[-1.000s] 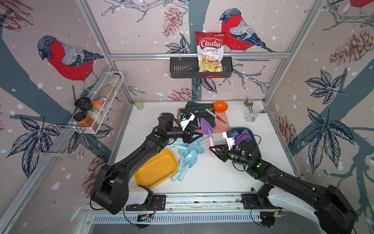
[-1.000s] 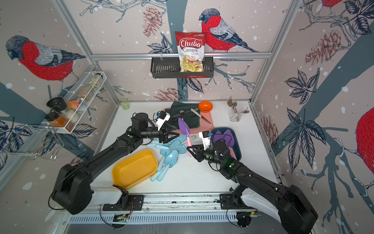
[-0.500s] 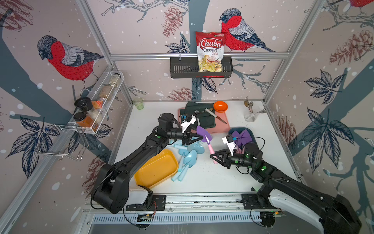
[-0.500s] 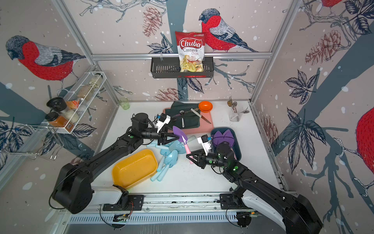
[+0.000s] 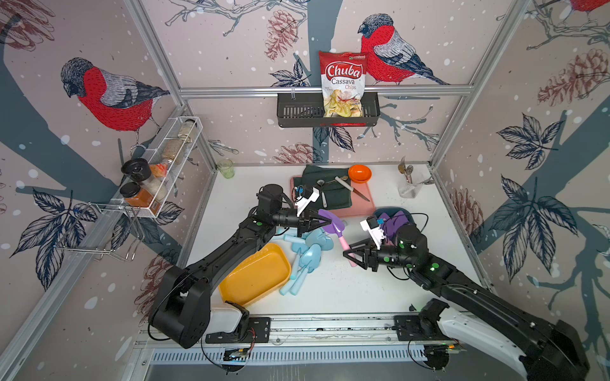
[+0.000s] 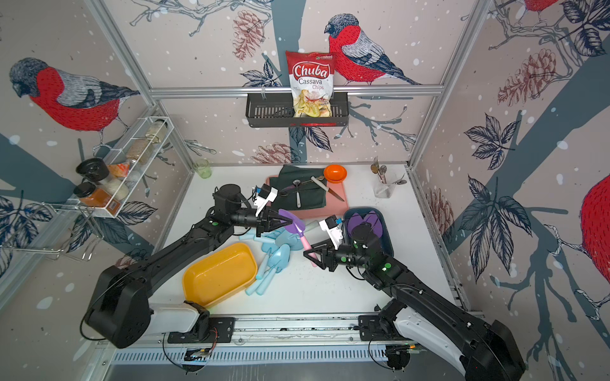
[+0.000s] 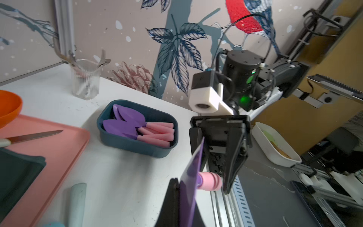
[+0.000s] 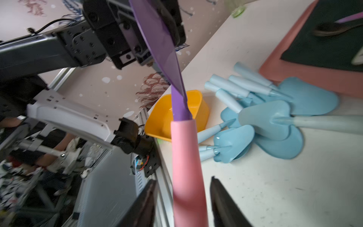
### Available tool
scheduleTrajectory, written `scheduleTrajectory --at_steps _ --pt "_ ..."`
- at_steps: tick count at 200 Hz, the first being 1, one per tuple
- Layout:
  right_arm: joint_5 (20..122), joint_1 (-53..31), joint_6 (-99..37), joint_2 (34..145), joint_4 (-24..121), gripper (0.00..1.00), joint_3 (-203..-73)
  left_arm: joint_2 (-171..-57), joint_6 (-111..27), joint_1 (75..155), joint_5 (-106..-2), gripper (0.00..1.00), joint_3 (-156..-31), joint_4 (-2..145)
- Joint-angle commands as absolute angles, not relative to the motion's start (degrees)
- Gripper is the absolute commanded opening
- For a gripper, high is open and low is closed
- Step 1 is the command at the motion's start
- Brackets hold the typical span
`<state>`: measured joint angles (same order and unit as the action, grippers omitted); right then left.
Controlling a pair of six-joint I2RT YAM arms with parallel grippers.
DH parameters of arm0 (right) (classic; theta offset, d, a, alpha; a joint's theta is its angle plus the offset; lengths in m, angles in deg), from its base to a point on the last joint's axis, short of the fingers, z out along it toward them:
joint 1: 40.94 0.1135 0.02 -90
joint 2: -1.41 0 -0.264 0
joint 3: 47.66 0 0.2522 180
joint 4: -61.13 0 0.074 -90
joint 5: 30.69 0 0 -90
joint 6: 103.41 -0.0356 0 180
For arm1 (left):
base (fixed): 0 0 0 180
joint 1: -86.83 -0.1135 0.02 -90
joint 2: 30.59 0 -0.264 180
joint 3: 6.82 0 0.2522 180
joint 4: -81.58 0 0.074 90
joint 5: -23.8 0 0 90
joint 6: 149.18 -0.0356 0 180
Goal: Sort the small shovels by color and place them into the storage box
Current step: Pick up the shovel from the center of the board.
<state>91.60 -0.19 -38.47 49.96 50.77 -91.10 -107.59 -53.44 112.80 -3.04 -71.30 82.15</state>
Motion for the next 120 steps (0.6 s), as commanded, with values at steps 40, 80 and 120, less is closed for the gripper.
scheduleTrajectory --at_steps 40,80,120 --pt "59.51 4.46 -32.75 53.95 32.11 0.55 -103.88 -108.06 -40.94 112.79 -26.52 0.00 -74.10 72.67" --pt "50.72 10.70 -28.66 62.22 27.39 0.56 -111.88 -110.46 -39.49 114.07 -32.99 0.00 -79.36 57.04" --pt "50.69 11.64 -25.32 70.18 25.83 0.55 -116.71 -108.92 -36.55 114.41 -31.31 0.00 -76.18 59.27"
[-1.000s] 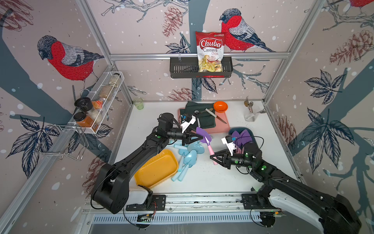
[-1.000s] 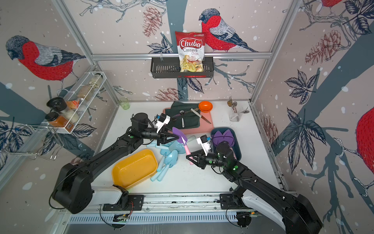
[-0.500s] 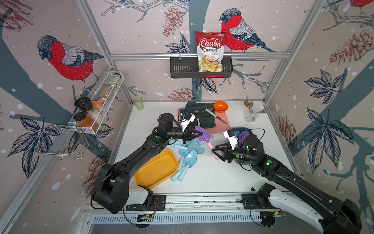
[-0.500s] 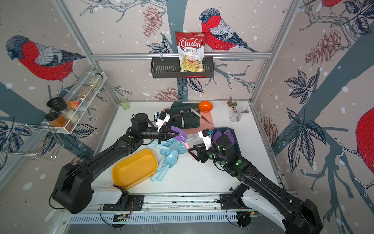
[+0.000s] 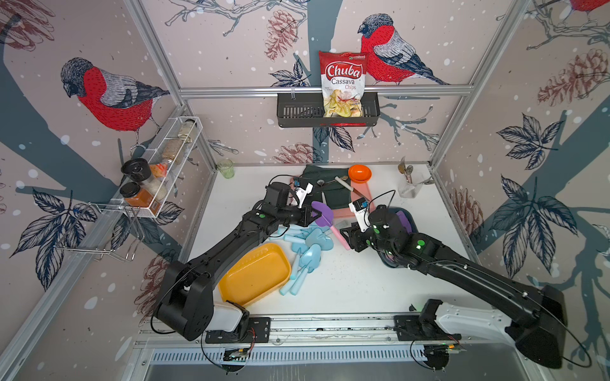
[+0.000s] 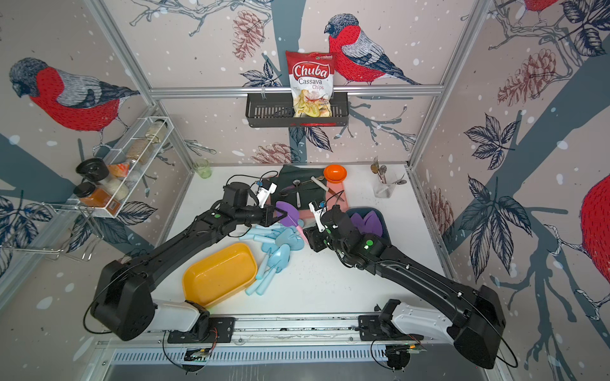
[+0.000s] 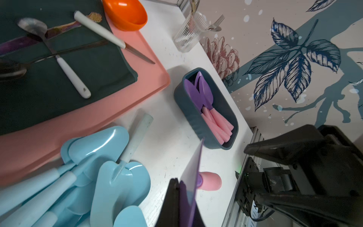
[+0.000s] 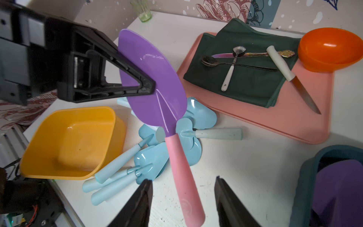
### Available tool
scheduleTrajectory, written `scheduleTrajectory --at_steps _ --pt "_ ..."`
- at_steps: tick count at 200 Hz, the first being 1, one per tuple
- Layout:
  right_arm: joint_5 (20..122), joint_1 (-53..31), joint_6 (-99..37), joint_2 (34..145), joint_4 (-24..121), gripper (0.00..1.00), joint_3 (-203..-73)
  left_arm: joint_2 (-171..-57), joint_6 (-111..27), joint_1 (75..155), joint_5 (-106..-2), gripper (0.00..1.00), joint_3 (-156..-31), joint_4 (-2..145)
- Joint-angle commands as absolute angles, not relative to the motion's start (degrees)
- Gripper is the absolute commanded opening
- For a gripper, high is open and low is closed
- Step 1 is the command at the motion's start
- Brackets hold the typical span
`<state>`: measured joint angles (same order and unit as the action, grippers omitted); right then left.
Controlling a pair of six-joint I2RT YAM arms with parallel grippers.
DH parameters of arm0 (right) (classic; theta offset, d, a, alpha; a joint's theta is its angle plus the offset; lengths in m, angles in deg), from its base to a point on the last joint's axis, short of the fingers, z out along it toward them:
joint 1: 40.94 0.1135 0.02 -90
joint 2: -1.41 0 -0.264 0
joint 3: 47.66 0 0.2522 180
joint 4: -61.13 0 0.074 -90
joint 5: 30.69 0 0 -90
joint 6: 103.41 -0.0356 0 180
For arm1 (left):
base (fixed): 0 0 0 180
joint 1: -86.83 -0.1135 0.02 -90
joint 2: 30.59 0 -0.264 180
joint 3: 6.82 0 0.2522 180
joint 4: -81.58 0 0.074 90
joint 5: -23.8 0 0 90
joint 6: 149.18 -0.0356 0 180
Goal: Sort the small shovels by color and place them into the storage box
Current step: Pick up the shovel from the center of the board.
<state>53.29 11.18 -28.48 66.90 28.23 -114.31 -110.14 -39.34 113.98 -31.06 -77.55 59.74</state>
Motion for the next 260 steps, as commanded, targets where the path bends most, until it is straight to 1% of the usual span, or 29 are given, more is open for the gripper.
scheduleTrajectory --at_steps 1,56,87,96,109,128,149,158,167,186,195,200,219,241,260 --pt "50.65 11.67 -25.21 70.34 25.79 0.55 -116.84 -108.87 -36.52 114.37 -31.31 0.00 -76.20 59.28" --pt "51.05 13.28 -22.88 80.63 22.15 0.52 -122.84 -108.87 -34.44 115.55 -31.81 0.00 -76.52 59.21" --pt "49.48 13.72 -22.54 85.03 20.15 0.46 -125.34 -108.59 -33.87 115.57 -31.07 0.00 -76.35 59.55" --pt "49.13 13.70 -22.46 85.95 19.70 0.41 -125.82 -108.49 -33.86 115.58 -30.82 0.00 -76.33 59.64" --pt "48.80 13.71 -22.30 86.82 19.30 0.30 -126.20 -108.21 -33.77 115.58 -30.76 0.00 -76.10 59.82" --pt "48.67 13.66 -21.93 87.27 19.24 0.22 -126.20 -108.01 -33.39 115.58 -30.55 0.00 -75.78 60.32" --pt "48.74 13.35 -21.73 87.36 18.83 0.04 -126.12 -107.59 -33.37 115.58 -30.57 0.00 -75.43 60.86" --pt "49.05 13.01 -21.84 87.15 18.32 0.00 -126.07 -107.50 -33.81 115.60 -30.77 0.00 -75.23 61.18" --pt "49.50 12.42 -22.04 86.68 18.12 0.00 -125.73 -107.41 -34.54 115.53 -31.49 0.09 -74.75 61.68" --pt "50.13 9.55 -23.77 85.18 16.86 0.00 -124.62 -107.49 -36.63 114.78 -33.24 0.38 -73.44 62.95" --pt "51.21 6.98 -24.77 84.29 15.64 0.00 -123.82 -107.50 -38.07 114.42 -34.18 0.49 -72.91 63.22" --pt "52.19 4.99 -25.37 83.70 15.03 0.00 -123.18 -107.58 -38.94 114.26 -34.53 0.53 -72.55 63.33" --pt "56.56 -3.96 -27.22 81.56 12.34 0.00 -120.46 -107.44 -42.11 114.12 -34.48 0.64 -71.02 64.05" --pt "59.67 -14.52 -27.92 79.56 9.62 0.02 -117.59 -106.50 -42.99 114.12 -33.33 0.68 -68.85 66.02" --pt "59.01 -20.25 -27.90 79.43 7.50 0.04 -117.61 -106.03 -43.28 114.13 -33.13 0.68 -67.83 66.83"
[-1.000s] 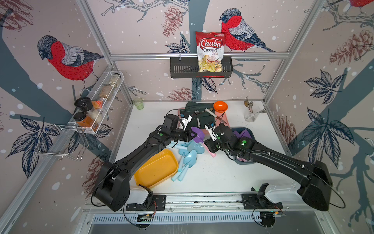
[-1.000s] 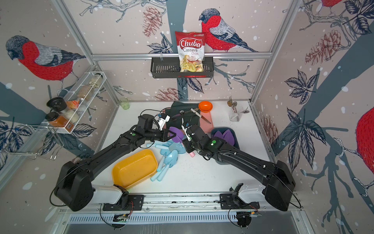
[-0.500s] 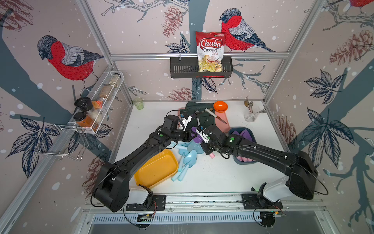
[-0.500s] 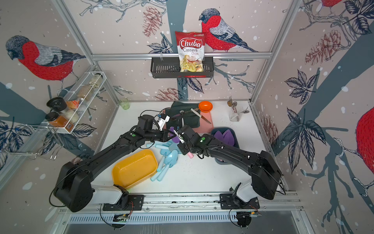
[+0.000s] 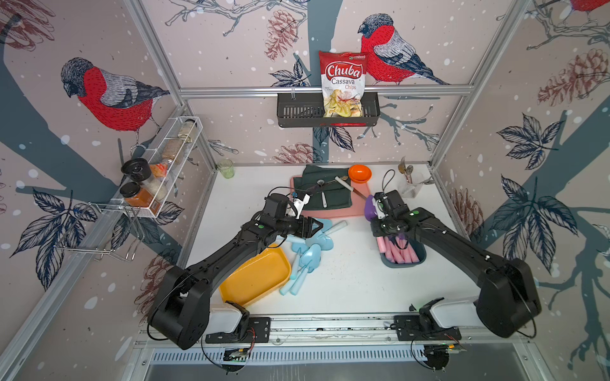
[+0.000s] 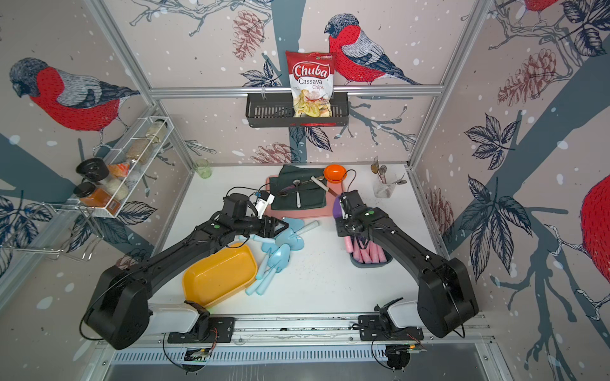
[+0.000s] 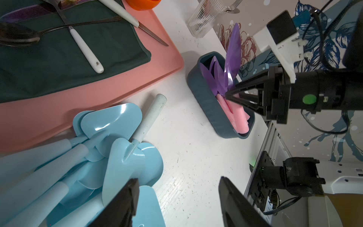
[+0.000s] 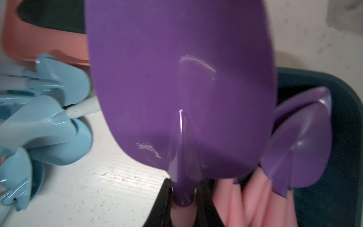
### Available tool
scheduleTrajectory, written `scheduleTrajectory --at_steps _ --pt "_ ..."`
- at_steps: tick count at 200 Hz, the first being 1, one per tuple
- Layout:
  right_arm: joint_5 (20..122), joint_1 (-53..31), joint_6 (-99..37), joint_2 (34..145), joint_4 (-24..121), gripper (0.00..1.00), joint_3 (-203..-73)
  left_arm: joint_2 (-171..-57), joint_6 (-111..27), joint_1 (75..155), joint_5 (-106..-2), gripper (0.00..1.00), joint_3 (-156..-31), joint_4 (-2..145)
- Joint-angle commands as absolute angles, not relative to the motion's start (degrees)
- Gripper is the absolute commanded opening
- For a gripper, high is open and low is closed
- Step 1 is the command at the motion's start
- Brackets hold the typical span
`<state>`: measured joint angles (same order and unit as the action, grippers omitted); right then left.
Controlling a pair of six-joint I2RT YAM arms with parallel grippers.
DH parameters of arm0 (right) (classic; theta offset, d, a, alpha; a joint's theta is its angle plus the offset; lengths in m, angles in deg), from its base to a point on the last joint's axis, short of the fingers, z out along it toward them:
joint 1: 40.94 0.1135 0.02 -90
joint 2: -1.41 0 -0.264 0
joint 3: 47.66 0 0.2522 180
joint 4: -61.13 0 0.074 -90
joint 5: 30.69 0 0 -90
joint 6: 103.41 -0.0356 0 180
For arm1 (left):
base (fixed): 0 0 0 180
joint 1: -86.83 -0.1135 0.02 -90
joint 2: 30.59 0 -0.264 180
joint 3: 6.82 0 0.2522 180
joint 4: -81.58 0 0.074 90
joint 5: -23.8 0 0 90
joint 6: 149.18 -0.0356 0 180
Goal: Sort the small shovels by color and place them into the storage box
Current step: Pick up the shovel from the center of the board, then place the shovel in the storage box.
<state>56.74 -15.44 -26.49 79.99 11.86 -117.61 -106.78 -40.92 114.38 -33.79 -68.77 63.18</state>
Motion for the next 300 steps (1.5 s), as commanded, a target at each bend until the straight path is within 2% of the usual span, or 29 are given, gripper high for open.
scheduleTrajectory --at_steps 1,47,96,198,221,230,238,248,279,300 --pt "58.94 -20.49 -27.86 79.44 7.48 0.04 -117.64 -106.02 -43.32 114.10 -33.10 0.68 -67.81 66.84" --pt "59.22 -29.16 -26.33 82.87 4.79 0.10 -118.88 -105.31 -44.08 114.15 -33.00 0.68 -67.14 67.18" --pt "57.86 -31.83 -25.66 85.67 4.65 0.16 -119.17 -105.27 -44.25 114.13 -32.82 0.68 -66.46 67.74" --pt "57.63 -28.26 -24.80 92.07 5.63 0.17 -118.52 -105.55 -44.71 114.13 -33.10 0.68 -65.84 68.33" --pt "59.18 -28.18 -25.96 91.50 6.01 0.24 -118.20 -105.62 -44.67 114.16 -32.87 0.68 -65.62 68.46" --pt "58.38 -28.19 -26.50 91.12 5.44 0.32 -118.44 -105.61 -44.59 114.15 -32.87 0.68 -65.64 68.57" --pt "57.19 -28.28 -27.15 90.83 4.74 0.43 -118.70 -105.63 -44.53 114.08 -32.80 0.68 -65.60 68.57" --pt "56.15 -28.28 -27.70 90.31 3.86 0.48 -119.08 -105.61 -44.49 114.15 -32.71 0.68 -65.58 68.61" --pt "56.24 -28.38 -28.43 87.50 2.66 0.51 -119.61 -105.59 -44.41 114.15 -32.50 0.68 -65.45 68.72" --pt "57.95 -28.54 -28.69 86.23 2.95 0.47 -119.17 -105.57 -44.32 114.11 -32.53 0.68 -65.43 68.87"
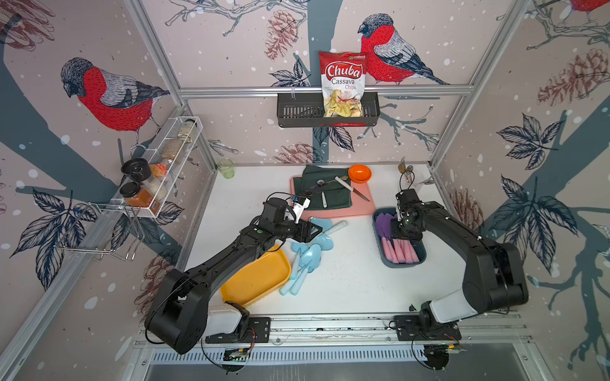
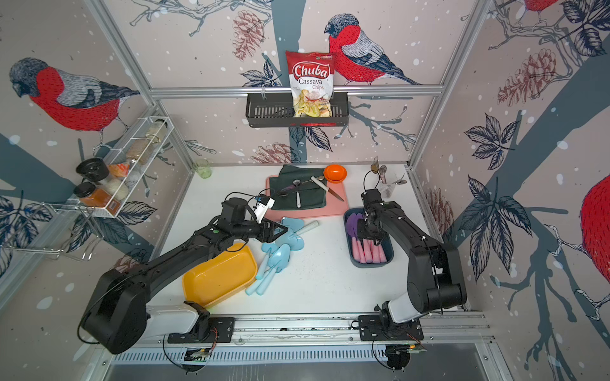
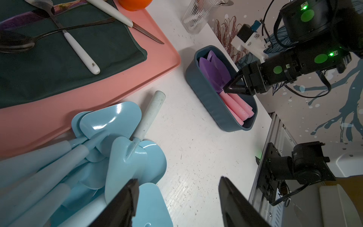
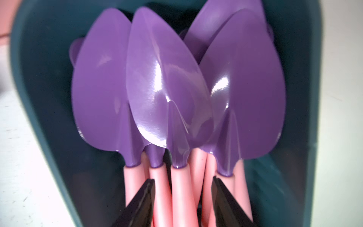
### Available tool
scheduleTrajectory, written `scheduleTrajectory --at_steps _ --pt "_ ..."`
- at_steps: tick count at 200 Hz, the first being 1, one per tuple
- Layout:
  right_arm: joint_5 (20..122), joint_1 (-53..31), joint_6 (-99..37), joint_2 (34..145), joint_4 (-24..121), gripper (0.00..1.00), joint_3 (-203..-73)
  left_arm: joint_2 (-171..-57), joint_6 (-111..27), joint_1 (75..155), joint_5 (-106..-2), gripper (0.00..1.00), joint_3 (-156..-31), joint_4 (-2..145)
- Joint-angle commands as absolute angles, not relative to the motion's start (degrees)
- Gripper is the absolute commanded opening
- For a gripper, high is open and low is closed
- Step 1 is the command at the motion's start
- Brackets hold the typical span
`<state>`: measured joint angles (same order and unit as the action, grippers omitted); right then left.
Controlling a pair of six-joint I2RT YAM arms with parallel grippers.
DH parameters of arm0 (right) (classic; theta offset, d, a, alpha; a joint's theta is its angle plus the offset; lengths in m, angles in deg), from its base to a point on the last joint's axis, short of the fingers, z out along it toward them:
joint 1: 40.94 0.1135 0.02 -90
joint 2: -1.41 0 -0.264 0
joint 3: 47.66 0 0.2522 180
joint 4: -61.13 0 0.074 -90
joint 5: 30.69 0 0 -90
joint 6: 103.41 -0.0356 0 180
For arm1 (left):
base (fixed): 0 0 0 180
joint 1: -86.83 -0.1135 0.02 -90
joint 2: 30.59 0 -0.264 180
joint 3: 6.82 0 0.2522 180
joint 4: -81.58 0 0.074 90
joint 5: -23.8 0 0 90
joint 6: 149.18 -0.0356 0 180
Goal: Sort the small shovels by color and place them into the storage box
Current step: Place the shovel in the storage box.
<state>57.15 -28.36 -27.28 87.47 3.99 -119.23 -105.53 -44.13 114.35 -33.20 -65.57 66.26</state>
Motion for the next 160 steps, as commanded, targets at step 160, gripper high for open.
scheduleTrajectory --at_steps 160 --pt "58.13 -26.77 -34.55 79.74 5.44 0.43 -117.84 -105.13 -57.18 114.09 -33.97 0.68 -66.60 65.00"
